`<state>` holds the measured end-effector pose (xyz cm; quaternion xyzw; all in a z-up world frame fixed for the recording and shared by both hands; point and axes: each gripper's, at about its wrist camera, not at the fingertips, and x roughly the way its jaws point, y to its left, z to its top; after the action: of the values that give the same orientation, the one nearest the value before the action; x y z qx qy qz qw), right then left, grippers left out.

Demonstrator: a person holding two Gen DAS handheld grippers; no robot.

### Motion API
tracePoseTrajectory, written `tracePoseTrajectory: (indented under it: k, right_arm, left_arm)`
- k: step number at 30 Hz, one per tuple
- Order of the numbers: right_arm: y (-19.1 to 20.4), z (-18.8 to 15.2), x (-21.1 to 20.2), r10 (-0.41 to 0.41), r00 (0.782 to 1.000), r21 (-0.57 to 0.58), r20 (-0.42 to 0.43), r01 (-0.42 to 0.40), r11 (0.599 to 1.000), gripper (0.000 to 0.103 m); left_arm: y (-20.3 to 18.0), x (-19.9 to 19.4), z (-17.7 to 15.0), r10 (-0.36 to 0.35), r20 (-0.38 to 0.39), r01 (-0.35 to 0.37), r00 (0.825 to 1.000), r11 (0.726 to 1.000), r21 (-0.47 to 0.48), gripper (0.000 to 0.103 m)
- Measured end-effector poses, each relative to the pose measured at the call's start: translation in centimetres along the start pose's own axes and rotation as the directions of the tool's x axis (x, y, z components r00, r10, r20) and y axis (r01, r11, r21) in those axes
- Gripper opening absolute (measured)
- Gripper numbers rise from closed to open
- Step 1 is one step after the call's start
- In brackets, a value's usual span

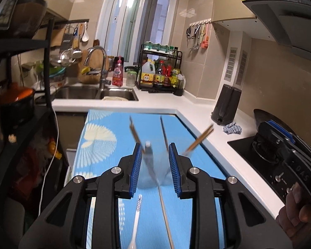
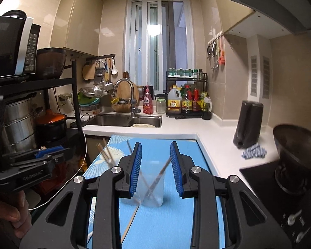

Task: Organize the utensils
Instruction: 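Grasp the last wooden chopstick with the right tool while the left tool moves to the spoon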

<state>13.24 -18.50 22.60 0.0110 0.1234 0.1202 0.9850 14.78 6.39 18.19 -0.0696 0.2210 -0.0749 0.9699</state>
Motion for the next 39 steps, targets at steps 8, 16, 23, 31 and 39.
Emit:
tracePoseTrajectory:
  k: [8,16,23,31,39]
  right_arm:
    - [1.2,-12.0,-1.4,0.005,0.993,0.086,-0.118,0.005,0.996,0.014]
    - [3.3,-19.5,1.4,0.076,0.946,0.107,-0.316,-0.044,0.993,0.020]
    - [4.6,-21.3,3.1,0.113,0.912,0.120,-0.395,-0.071,0.990,0.032]
    - [6.8,-22.7,4.2,0.126,0.881,0.079,-0.457,-0.101,0.992,0.043]
    - [7.9,-23.2,5.1,0.100,0.868,0.034,-0.486,-0.095,0.995,0.043]
  left_arm:
    - [2.2,-0.3,-11.4,0.058,-0.055,-0.059,0.997,0.998,-0.030,0.027]
    - [4.1,-1.9,-18.7,0.090,-0.101,-0.094,0.991,0.995,-0.029,0.027]
    - [5.4,-2.4,-20.5,0.102,-0.115,-0.107,0.988,0.993,-0.038,0.027]
    - [5.2,-2.4,-21.3,0.106,-0.116,-0.110,0.988,0.993,-0.032,0.027]
    - [5.0,-1.2,-21.1,0.103,-0.142,-0.109,0.984,0.994,-0.029,0.031]
